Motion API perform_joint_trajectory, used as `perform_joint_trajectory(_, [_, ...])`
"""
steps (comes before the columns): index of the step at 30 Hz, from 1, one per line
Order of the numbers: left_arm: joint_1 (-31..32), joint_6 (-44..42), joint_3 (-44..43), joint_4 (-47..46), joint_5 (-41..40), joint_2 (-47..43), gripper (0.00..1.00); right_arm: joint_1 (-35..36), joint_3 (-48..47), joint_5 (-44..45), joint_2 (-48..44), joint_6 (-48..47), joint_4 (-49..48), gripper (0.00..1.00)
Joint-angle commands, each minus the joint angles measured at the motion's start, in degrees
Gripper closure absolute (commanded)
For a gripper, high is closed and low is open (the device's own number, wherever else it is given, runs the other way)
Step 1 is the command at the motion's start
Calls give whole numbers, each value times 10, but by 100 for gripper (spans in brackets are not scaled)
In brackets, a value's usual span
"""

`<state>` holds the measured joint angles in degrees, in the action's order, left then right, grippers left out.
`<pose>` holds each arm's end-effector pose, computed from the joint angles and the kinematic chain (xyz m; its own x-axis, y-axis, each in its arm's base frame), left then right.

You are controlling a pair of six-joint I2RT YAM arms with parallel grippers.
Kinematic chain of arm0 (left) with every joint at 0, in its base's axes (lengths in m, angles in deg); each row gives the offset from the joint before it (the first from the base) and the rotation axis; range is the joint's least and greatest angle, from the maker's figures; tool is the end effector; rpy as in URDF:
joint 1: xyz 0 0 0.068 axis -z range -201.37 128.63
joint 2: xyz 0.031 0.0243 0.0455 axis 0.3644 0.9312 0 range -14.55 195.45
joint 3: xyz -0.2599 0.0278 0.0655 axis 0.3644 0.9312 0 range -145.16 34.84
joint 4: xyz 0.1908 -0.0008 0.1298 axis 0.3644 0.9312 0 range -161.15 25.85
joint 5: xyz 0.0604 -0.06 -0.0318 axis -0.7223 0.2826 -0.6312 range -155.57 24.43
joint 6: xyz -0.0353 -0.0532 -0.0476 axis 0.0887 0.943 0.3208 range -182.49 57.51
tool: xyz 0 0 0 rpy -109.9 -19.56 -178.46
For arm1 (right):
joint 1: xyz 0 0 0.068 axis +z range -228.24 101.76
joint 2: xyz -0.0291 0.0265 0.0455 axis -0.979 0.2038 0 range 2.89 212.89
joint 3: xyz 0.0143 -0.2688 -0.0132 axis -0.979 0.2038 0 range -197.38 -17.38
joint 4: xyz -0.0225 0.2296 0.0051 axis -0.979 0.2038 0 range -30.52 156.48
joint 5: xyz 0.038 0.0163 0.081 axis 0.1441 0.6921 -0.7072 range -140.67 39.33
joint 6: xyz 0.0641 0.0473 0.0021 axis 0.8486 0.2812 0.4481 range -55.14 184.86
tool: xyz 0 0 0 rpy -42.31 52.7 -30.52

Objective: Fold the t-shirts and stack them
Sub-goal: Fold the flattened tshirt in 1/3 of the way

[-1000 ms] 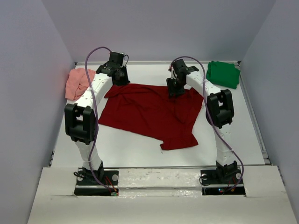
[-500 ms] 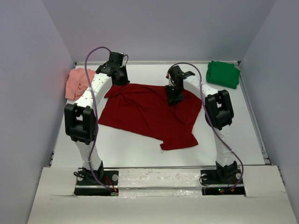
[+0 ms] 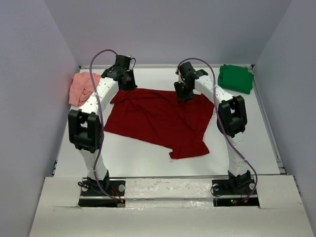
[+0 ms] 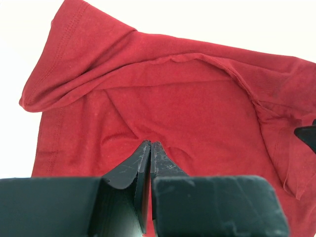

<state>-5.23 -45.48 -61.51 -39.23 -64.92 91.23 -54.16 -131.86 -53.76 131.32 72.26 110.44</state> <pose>0.4002 -0.1166 0.2945 -0.6906 -0.1047 -0.7156 0.0880 0.9699 -0.2268 0.4208 0.1921 0.1957 -0.8751 -0.2503 -0.4142 -0.3183 0.9424 0.1030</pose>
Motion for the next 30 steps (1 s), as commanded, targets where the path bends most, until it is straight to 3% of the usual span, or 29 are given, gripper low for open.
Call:
perform_joint_trajectory(1, [5,-8,-1,-7,8,-25,85,1,-36,20,13,-15,12,53])
perform_joint_trajectory(19, [5,-19,-9,2,0,-40,85,1,-30,-4,39,-19,0,55])
perform_joint_trajectory(23, [6,-16,-10,1,0,-37,85,1,-17,-12,25,-12,-3,72])
perform_joint_trajectory(30, [6,-15,-12,2,0,-40,85,1,17,-19,-1,-9,-16,91])
